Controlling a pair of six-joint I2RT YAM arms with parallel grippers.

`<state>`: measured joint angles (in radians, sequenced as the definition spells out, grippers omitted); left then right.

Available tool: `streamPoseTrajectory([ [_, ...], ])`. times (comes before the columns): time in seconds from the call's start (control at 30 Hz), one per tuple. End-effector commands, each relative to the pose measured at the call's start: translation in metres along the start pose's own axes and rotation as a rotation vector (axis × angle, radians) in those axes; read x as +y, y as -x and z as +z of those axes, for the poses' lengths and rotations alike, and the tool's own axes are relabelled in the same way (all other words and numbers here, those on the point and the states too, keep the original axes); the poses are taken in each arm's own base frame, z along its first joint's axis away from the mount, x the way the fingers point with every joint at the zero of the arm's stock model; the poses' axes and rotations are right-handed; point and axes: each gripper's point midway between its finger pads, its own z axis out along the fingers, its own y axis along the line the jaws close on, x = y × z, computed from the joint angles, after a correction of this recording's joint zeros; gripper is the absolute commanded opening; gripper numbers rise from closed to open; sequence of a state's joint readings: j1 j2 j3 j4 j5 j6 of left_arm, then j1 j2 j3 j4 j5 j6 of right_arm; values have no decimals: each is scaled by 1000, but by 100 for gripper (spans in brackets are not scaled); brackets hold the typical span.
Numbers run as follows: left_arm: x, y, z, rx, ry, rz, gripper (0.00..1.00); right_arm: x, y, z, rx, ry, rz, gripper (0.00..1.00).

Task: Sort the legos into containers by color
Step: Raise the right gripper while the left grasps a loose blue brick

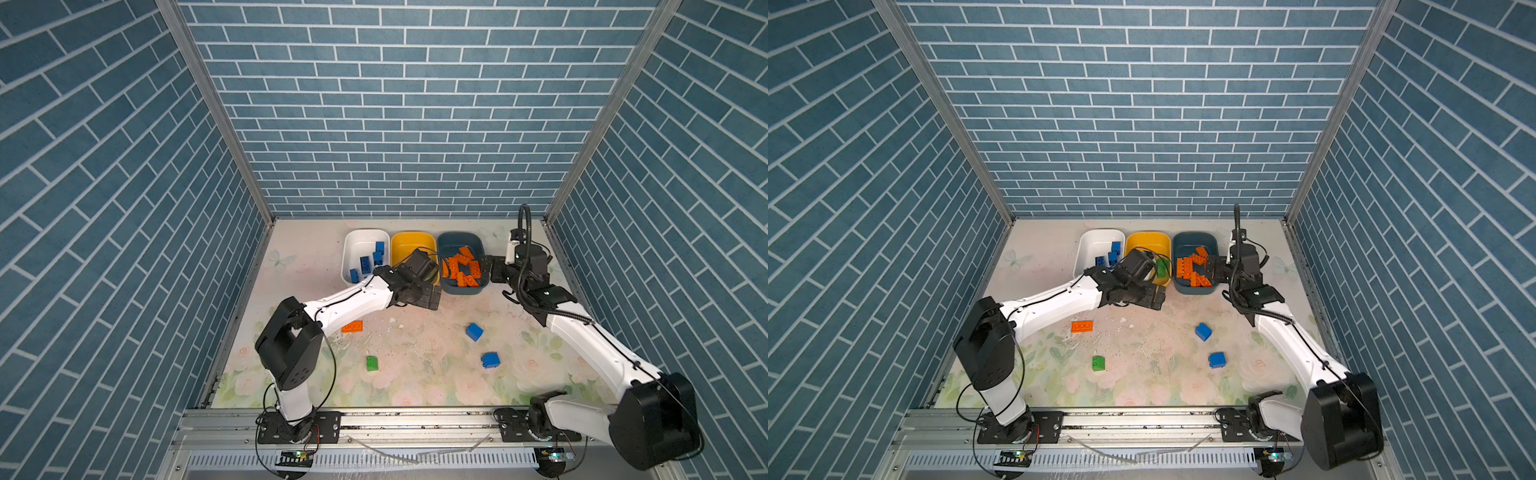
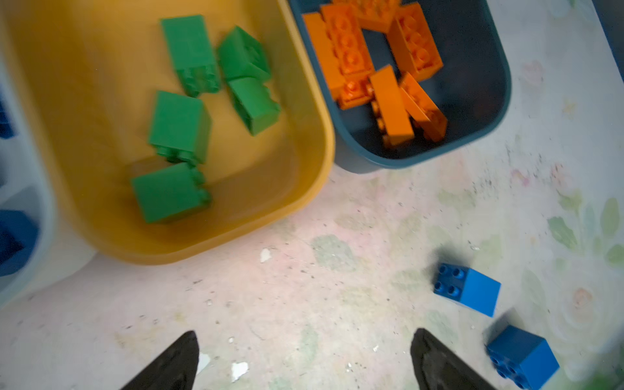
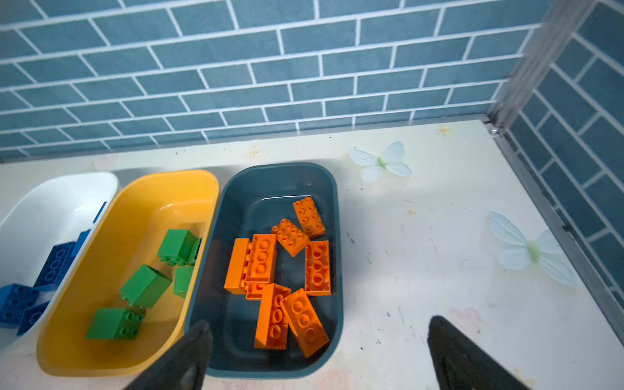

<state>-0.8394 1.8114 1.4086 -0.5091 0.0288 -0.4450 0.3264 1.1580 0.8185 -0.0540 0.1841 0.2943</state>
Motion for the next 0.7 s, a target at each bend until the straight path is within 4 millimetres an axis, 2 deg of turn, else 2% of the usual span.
streamPoseTrajectory([
  [0.0, -35, -8, 13, 61, -97, 94, 94, -30, -13, -13, -52, -121, 147, 99],
  [0.13, -71, -20, 31, 128, -141, 199, 91, -68, -30, -30, -68, -298, 255, 99],
  [0.2, -89, -27, 39, 161, -173, 243, 89, -76, -38, -34, -51, -343, 284, 99],
  [0.27, -102, -34, 47, 188, -183, 290, 88, -75, -42, -34, -39, -336, 300, 99],
  [0.33, -109, -40, 58, 210, -164, 332, 86, -59, -43, -30, -18, -234, 269, 99],
  [0.43, -120, -46, 71, 242, -165, 369, 84, -51, -44, -32, -25, -179, 287, 99],
  [0.67, -134, -53, 98, 285, -164, 422, 80, -53, -48, -42, -20, -179, 275, 99],
])
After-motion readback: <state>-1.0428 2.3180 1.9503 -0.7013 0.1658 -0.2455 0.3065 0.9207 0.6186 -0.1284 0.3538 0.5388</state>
